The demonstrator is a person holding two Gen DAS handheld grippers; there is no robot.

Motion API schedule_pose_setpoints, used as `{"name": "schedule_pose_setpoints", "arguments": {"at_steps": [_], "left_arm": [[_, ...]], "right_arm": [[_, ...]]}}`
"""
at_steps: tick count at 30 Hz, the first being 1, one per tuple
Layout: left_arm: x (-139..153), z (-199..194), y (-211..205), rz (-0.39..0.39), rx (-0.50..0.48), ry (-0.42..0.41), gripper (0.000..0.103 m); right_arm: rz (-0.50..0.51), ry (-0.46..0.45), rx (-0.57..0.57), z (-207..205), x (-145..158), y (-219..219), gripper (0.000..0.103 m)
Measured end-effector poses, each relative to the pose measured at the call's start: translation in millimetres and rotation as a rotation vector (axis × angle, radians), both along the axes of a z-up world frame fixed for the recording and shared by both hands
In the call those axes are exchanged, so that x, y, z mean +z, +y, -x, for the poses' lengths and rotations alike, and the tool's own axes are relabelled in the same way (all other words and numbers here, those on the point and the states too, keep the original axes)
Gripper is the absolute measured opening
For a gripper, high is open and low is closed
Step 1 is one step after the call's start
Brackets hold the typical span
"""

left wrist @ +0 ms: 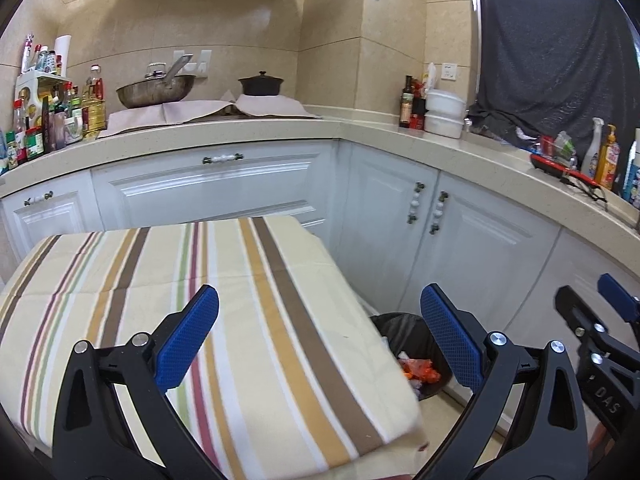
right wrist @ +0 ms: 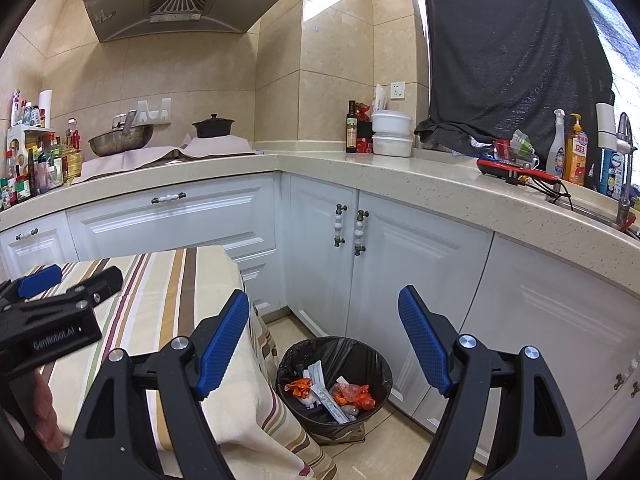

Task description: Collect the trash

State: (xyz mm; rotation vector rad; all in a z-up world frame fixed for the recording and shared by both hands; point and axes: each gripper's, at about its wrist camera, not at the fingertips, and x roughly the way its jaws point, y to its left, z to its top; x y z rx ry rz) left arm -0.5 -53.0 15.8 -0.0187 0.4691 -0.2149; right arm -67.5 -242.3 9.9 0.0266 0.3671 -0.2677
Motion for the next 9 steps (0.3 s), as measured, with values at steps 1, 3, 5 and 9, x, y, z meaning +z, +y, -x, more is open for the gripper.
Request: {"name": "schedule_pose_setpoints", "arguments": {"at_steps": [1,3,5,9], "left_arm": [[-2,-3,4,-0.005,0.008,0.005,0.098],[-8,-16,16,-0.021,0.033,0.033,0.098],[-15,-30,32,-0.041,0.066,0.057,0.098],[-32,-63,80,-0.060,0.192,0.108,0.098]], "right_arm": [[0.001,0.003,0.007,-4,-1,1,0.077],[-0.002,0.012,0.028,-12,-4,3,0.078],[-0.004,0.023,0.059,-24,-8,8,0.078],[-0.033,0.064,0.165,-68,-20,24,0.080]]}}
